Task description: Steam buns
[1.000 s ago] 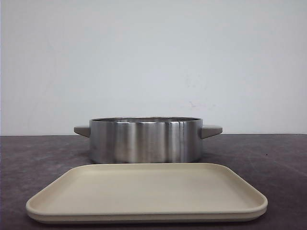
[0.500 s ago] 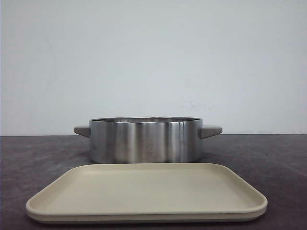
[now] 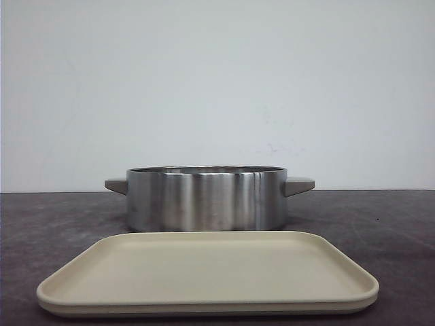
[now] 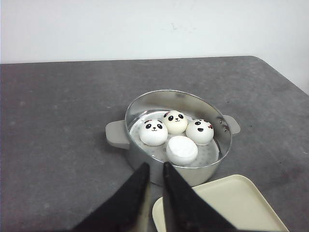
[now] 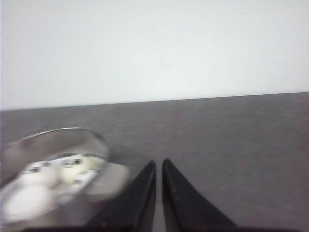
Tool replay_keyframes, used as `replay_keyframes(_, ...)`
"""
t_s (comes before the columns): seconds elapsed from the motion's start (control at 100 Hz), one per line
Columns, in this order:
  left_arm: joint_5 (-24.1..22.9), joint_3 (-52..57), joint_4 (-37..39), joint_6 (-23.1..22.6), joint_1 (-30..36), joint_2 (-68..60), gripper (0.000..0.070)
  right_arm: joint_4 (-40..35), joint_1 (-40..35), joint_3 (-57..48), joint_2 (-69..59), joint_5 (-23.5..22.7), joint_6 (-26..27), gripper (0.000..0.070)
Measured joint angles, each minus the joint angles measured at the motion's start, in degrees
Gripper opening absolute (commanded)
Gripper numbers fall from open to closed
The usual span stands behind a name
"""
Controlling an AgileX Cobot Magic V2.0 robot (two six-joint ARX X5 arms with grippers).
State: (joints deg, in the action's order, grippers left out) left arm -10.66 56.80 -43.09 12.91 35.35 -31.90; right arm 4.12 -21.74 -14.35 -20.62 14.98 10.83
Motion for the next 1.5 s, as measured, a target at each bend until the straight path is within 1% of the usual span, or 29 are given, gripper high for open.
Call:
replay_keyframes(0.09, -0.02, 0.0, 0.0, 0.02, 0.02, 0.0, 0.0, -0.24, 4.48, 5.92, 5.6, -0.48, -0.39, 0.0016)
replay_keyframes(0.18, 0.0, 0.0, -0.02, 0.0, 0.0, 0.0, 0.0, -1.55, 8.52, 9.46, 10.45, -1.33, -0.66, 0.0015)
replay_keyframes(0.31, 0.0, 0.0, -0.02, 0.0, 0.02, 0.0, 0.0, -3.02, 13.03, 11.93, 16.26, -1.44, -2.91, 0.0016)
replay_keyframes(0.41, 0.0, 0.0, -0.02, 0.0, 0.0, 0.0, 0.0, -3.15, 14.8, 13.09, 18.6, -1.49, -3.69, 0.0016)
replay_keyframes(0.46, 0.0, 0.0, -0.02, 0.0, 0.02, 0.0, 0.0, -4.85, 15.52, 13.44, 19.96, -1.49, -4.0, 0.0016)
replay_keyframes(0.7, -0.02, 0.0, 0.0, 0.0, 0.0, 0.0, 0.0, -13.07, 16.61, 13.53, 20.44, -1.51, -4.55, 0.0015)
replay_keyframes(0.87, -0.02, 0.0, 0.0, 0.0, 0.02, 0.0, 0.0, -13.09, 16.61, 13.51, 20.44, -1.62, -4.66, 0.0015)
replay_keyframes(1.0, -0.02, 0.0, 0.0, 0.0, 0.02, 0.0, 0.0, -13.11, 16.61, 13.51, 20.44, -2.91, -4.66, 0.0015)
replay_keyframes(1.5, -0.02, 0.0, 0.0, 0.0, 0.0, 0.0, 0.0, -13.09, 16.61, 13.51, 20.44, -2.91, -4.66, 0.0015)
